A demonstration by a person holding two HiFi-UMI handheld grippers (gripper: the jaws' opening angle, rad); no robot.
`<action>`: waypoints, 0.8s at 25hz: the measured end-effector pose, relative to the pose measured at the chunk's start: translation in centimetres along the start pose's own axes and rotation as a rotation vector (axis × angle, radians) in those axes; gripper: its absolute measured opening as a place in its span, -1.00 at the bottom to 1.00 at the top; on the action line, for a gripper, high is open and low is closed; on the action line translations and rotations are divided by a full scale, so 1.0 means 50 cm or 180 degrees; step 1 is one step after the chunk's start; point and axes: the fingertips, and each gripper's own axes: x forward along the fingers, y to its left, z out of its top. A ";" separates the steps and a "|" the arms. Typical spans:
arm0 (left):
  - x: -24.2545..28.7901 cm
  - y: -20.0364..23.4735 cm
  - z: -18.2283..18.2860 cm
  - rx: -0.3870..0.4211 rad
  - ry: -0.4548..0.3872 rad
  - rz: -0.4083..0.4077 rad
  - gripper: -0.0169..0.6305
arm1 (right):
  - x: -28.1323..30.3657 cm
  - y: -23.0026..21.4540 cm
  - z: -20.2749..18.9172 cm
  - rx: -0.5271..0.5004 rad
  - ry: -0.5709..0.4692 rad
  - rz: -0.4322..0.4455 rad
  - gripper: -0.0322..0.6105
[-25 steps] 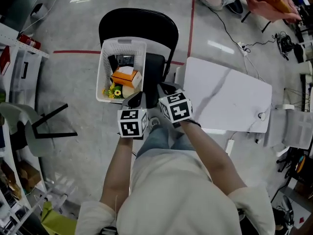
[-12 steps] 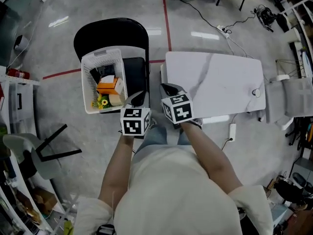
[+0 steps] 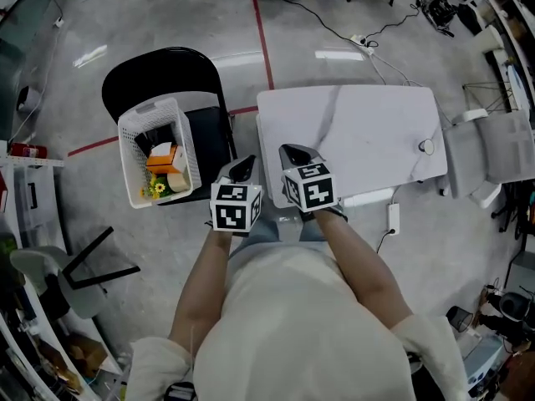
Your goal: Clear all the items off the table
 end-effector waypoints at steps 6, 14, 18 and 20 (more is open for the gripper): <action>0.071 -0.093 0.015 -0.0005 0.0031 -0.0056 -0.92 | -0.038 -0.116 -0.009 -0.0034 0.0003 -0.0062 -0.91; 0.184 -0.232 0.043 0.0137 0.0147 -0.0228 -0.92 | -0.096 -0.291 -0.056 0.0023 0.0051 -0.0218 -0.91; 0.242 -0.316 0.047 0.0202 0.0227 -0.0368 -0.92 | -0.127 -0.392 -0.092 0.0129 0.0093 -0.0345 -0.91; 0.275 -0.361 0.046 0.0260 0.0267 -0.0451 -0.92 | -0.140 -0.442 -0.114 0.0192 0.0133 -0.0394 -0.91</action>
